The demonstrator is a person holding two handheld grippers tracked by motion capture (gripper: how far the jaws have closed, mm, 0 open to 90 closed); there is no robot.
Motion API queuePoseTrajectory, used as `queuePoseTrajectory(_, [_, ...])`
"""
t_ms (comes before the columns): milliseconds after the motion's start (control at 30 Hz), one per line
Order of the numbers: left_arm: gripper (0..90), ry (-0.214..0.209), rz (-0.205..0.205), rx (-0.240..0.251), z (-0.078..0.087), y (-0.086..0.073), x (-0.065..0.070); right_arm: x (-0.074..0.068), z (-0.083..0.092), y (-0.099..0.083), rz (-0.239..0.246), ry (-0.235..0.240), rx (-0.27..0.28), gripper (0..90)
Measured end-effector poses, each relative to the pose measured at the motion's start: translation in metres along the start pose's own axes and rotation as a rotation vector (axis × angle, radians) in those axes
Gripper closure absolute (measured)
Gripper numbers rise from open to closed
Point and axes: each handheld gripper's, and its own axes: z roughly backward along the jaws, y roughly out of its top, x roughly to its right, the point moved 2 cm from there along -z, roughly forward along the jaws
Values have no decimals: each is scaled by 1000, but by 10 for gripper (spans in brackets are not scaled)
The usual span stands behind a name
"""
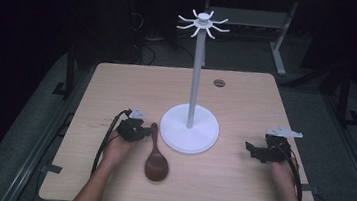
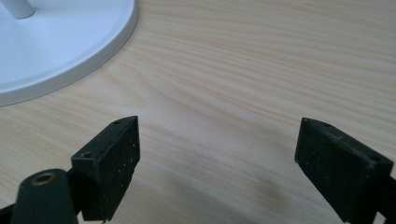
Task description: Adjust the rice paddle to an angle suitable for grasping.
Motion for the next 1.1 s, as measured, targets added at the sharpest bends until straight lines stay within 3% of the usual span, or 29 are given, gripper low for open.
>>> queuePoseTrajectory(100, [900,-47,-20,1,12,5,16,0,0,0,-3,-1,1,135])
queuePoseTrajectory(133, [900,-47,-20,1,12,5,16,0,0,0,-3,-1,1,135])
queuePoseTrajectory(167, [900,-77,-27,2,16,8,28,1,0,0,0,-1,0,135])
queuePoseTrajectory(200, [900,-77,-27,2,16,8,28,1,0,0,0,-1,0,135])
queuePoseTrajectory(233, [900,-113,-37,4,18,11,41,0,-1,0,-3,0,-3,135])
queuePoseTrajectory(300, [899,-145,-44,0,18,13,53,0,-1,-1,3,1,-1,135])
queuePoseTrajectory(333, [899,-145,-44,0,18,13,53,0,-1,-1,1,0,-2,135])
queuePoseTrajectory(367, [899,-169,-50,1,19,14,63,0,0,-1,-3,-1,-4,135])
queuePoseTrajectory(500, [899,-211,-53,-1,17,13,78,0,-1,-1,0,-3,-6,135])
queuePoseTrajectory(633, [899,-235,-89,-34,11,7,91,0,-2,-1,6,-1,-8,135])
queuePoseTrajectory(800, [899,-252,-86,-60,3,1,101,0,-2,-1,2,-5,-9,135])
queuePoseTrajectory(867, [899,-250,-122,-88,1,-1,103,1,-2,-1,2,-4,-8,135])
queuePoseTrajectory(933, [899,-248,-108,-84,0,-2,106,1,-2,-1,3,-4,-7,135])
queuePoseTrajectory(967, [899,-247,-135,-108,0,-2,107,1,-3,-1,4,-4,-8,135])
queuePoseTrajectory(1100, [899,-237,-139,-114,1,-3,109,1,-2,-2,3,-3,-9,135])
